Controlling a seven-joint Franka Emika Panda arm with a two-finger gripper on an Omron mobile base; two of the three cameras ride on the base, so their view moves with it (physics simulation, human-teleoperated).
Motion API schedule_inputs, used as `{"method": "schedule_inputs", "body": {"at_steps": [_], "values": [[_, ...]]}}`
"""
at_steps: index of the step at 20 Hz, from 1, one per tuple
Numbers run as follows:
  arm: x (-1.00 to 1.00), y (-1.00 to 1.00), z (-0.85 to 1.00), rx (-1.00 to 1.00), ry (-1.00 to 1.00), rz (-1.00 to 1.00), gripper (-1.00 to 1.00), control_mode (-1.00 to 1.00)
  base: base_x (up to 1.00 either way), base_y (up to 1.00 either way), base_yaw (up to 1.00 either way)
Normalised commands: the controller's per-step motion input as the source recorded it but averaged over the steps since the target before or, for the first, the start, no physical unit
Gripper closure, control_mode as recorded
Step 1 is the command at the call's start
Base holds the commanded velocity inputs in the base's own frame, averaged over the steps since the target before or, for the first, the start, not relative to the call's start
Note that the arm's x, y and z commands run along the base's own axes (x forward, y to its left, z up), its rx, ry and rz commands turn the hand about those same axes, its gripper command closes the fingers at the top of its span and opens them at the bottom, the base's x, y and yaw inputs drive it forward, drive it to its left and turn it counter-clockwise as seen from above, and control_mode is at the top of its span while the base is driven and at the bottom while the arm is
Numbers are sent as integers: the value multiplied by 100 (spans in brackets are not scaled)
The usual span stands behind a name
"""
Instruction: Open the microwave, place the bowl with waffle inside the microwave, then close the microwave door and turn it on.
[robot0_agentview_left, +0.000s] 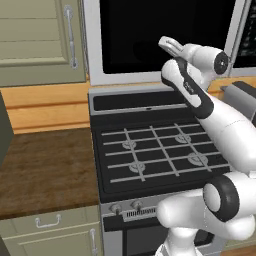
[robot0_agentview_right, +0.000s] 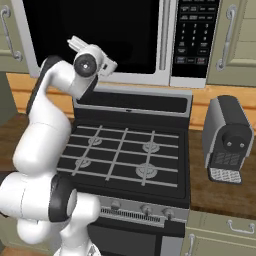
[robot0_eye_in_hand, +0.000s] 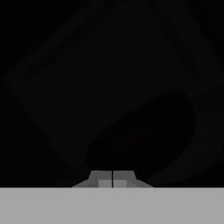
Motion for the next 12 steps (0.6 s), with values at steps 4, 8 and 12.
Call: {"method": "schedule_inputs", "body": {"at_steps": [4, 8, 12], "values": [[65, -34, 0, 20, -10, 22, 100, -100, 0, 0, 0], [48, -24, 0, 14, 0, 10, 100, -100, 0, 0, 0], [-47, -25, 20, 7, -1, -8, 100, -100, 0, 0, 0]]}}
